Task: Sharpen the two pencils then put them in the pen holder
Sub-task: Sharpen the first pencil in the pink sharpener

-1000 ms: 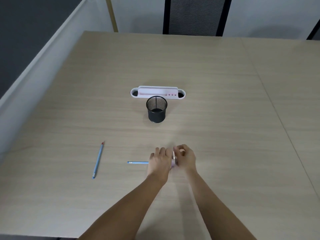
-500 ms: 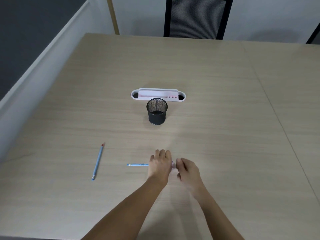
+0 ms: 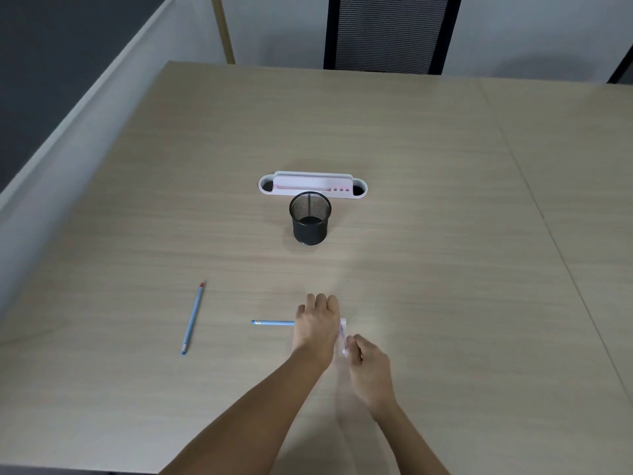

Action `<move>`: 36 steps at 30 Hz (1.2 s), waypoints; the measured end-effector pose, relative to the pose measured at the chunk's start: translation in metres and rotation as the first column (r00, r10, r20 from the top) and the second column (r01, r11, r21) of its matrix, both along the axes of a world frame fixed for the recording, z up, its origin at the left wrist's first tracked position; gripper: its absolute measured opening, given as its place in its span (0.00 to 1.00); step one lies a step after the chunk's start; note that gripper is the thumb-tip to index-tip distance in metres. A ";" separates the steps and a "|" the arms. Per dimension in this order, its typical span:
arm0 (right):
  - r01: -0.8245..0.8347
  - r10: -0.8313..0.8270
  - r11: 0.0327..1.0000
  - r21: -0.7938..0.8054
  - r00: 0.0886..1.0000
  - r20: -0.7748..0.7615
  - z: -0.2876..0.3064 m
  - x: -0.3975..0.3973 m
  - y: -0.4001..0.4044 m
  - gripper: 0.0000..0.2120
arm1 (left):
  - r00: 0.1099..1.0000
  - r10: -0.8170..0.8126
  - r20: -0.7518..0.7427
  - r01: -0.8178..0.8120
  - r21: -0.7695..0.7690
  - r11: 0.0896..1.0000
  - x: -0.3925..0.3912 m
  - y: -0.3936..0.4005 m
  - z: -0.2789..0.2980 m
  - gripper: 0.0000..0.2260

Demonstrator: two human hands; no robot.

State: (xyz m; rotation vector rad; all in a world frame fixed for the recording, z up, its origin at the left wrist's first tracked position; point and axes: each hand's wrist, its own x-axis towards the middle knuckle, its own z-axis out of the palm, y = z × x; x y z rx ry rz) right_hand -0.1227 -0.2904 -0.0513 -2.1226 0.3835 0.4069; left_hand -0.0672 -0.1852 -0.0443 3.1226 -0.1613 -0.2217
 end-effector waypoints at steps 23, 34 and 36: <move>0.026 -0.027 0.981 0.191 1.000 0.000 0.023 0.004 -0.006 0.17 | 0.998 -0.059 0.023 0.059 0.011 0.998 0.003 0.001 -0.005 0.19; 0.121 -0.121 0.993 -0.011 0.991 -0.055 -0.020 0.054 0.001 0.15 | 0.997 -0.031 0.067 0.031 0.012 0.999 0.002 0.001 0.000 0.22; 0.117 -0.116 0.992 -0.039 0.993 0.017 -0.014 0.023 0.007 0.21 | 0.999 -0.024 0.047 0.024 0.003 1.000 0.002 0.000 0.000 0.24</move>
